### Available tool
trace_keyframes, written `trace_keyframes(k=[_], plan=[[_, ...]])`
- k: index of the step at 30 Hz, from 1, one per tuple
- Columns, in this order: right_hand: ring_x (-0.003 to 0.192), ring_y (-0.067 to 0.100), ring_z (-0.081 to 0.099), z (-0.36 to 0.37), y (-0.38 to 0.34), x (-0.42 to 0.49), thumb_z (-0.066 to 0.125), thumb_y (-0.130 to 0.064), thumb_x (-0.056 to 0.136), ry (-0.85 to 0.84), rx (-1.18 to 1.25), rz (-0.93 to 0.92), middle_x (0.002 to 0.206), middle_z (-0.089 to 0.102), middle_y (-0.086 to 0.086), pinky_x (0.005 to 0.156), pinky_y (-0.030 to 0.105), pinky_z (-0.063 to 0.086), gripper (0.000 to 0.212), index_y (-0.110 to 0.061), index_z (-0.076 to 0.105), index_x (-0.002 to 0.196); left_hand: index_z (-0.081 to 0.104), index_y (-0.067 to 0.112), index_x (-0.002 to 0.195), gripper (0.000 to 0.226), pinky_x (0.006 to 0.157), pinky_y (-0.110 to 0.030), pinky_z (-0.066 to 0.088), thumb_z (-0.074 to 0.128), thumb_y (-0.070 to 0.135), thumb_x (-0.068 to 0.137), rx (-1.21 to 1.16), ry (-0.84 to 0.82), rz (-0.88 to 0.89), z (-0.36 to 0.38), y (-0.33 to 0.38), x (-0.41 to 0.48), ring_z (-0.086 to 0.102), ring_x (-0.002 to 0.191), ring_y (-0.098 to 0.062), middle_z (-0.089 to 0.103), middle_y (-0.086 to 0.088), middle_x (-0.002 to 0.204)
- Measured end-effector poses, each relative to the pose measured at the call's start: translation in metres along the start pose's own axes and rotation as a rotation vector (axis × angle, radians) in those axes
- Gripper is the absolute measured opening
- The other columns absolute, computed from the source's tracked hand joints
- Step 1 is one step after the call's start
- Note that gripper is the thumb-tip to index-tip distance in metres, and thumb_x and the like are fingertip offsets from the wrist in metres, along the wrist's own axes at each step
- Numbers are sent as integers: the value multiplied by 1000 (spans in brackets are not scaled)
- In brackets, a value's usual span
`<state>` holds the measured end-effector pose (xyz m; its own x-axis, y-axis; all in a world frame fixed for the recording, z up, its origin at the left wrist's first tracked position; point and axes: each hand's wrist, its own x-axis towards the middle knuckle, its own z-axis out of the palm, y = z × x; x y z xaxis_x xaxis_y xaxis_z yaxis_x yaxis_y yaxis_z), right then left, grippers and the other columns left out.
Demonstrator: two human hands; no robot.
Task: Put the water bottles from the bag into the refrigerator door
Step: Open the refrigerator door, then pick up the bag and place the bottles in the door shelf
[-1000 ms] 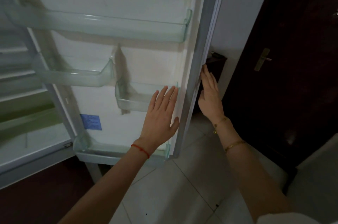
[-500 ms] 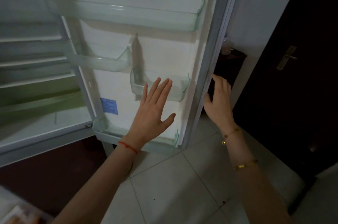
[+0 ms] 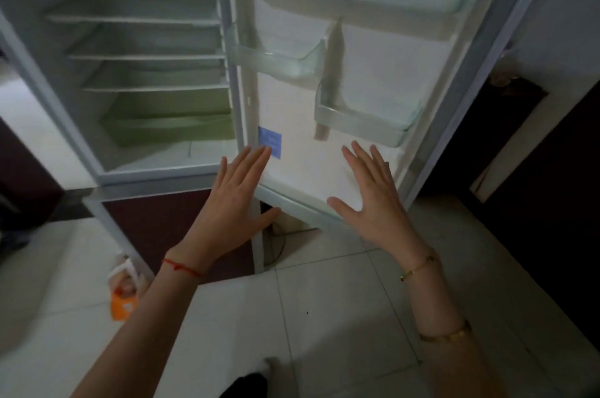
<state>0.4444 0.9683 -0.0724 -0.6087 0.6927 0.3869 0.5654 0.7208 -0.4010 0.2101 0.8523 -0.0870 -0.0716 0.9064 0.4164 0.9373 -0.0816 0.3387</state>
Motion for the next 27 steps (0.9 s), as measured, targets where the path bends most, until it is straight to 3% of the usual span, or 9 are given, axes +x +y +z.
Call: trace_keyframes(k=[5, 13, 18, 25, 27], plan=[[151, 17, -8, 32, -28, -1, 57, -52, 88, -132, 53, -69, 163, 6, -8, 123, 45, 0, 84, -25, 12, 154, 2, 27, 156, 95, 124, -47, 1, 63, 47, 85, 51, -24, -144, -13, -21, -51, -7, 152, -10, 5, 8, 165], [151, 15, -4, 74, -73, 4, 57, -52, 88, -305, 157, -163, 162, 9, -8, 123, 46, 1, 82, -26, 15, 153, 9, 25, 156, 92, 124, -47, 4, 63, 47, 85, 100, 26, -383, -44, -37, -124, 0, 152, -11, 11, 6, 164], [151, 13, 0, 101, -99, 8, 57, -53, 87, -378, 214, -203, 161, 14, -10, 124, 44, 6, 81, -28, 16, 153, 9, 26, 156, 91, 123, -39, -4, 63, 46, 85, 95, 55, -510, -59, -48, -163, -2, 152, -10, 9, 7, 164], [150, 11, 8, 138, -144, 13, 62, -43, 88, -483, 299, -222, 159, 21, -8, 120, 32, 15, 78, -24, 21, 152, 9, 27, 155, 86, 123, -40, -4, 58, 47, 88, 102, 38, -639, -79, -72, -206, 1, 152, -12, 12, 6, 164], [150, 11, 7, 151, -159, 17, 63, -41, 89, -528, 326, -217, 159, 21, -8, 121, 34, 15, 78, -24, 21, 152, 12, 25, 155, 85, 123, -40, -1, 59, 44, 87, 94, 53, -667, -87, -84, -217, 6, 152, -15, 16, 4, 163]])
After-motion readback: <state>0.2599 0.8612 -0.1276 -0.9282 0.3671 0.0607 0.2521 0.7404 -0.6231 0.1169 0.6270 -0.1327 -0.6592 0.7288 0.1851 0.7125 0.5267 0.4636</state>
